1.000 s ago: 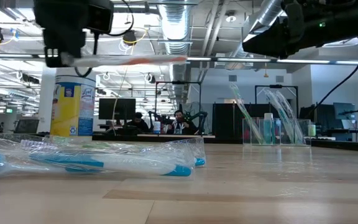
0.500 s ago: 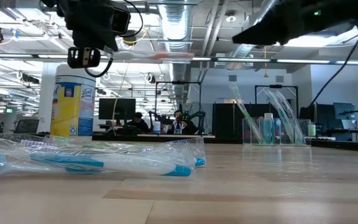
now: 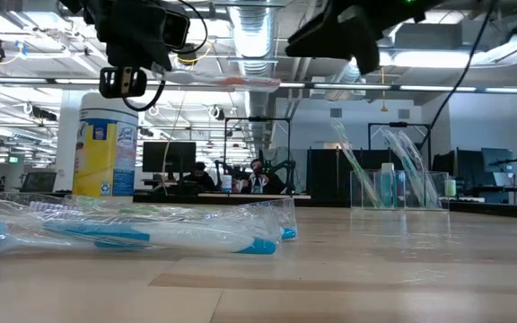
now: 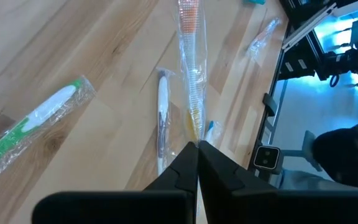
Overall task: Pick & Place toothbrushing station
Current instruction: Put the left orange toothbrush into the left transparent organizer
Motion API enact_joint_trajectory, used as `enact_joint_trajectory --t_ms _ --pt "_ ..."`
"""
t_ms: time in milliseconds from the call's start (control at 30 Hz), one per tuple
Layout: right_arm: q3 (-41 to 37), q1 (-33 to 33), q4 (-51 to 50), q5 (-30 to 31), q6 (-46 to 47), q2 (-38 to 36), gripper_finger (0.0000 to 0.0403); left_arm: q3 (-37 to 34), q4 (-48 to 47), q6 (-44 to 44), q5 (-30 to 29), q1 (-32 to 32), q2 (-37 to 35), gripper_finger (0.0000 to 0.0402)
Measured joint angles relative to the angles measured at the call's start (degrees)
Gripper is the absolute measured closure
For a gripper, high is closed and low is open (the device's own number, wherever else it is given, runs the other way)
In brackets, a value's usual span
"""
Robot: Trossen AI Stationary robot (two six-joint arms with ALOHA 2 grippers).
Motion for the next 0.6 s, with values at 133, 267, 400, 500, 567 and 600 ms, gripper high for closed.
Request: enact_joint_trajectory --t_ms 133,267,400,500,567,600 --pt "4.45 0.89 -2.6 2.64 -3.4 5.3 0.0281 0.0 0.08 0.01 0.02 0.0 -0.01 0.0401" --pt "8.33 0.92 -3.4 4.26 -6.34 9.95 0.0281 0.0 0.48 0.03 0.46 0.0 -0.01 0.0401" --pt "12.05 0.78 -3.83 5.16 -9.14 14.55 0.0281 0.0 0.63 0.03 0.46 0.0 -0.01 0.0401" --pt "14.53 0.8 -3.9 5.15 -12.03 17.32 0.0281 0.0 0.88 0.03 0.96 0.0 -0.01 0.0401" --pt "16.4 0.8 -3.49 5.19 -13.24 19.18 0.0281 0.0 0.93 0.03 1.11 0.0 0.0 0.0401" --pt "16.95 0.82 -3.76 5.66 -14.06 19.76 0.0281 0.0 0.99 0.03 1.24 0.0 0.01 0.0401"
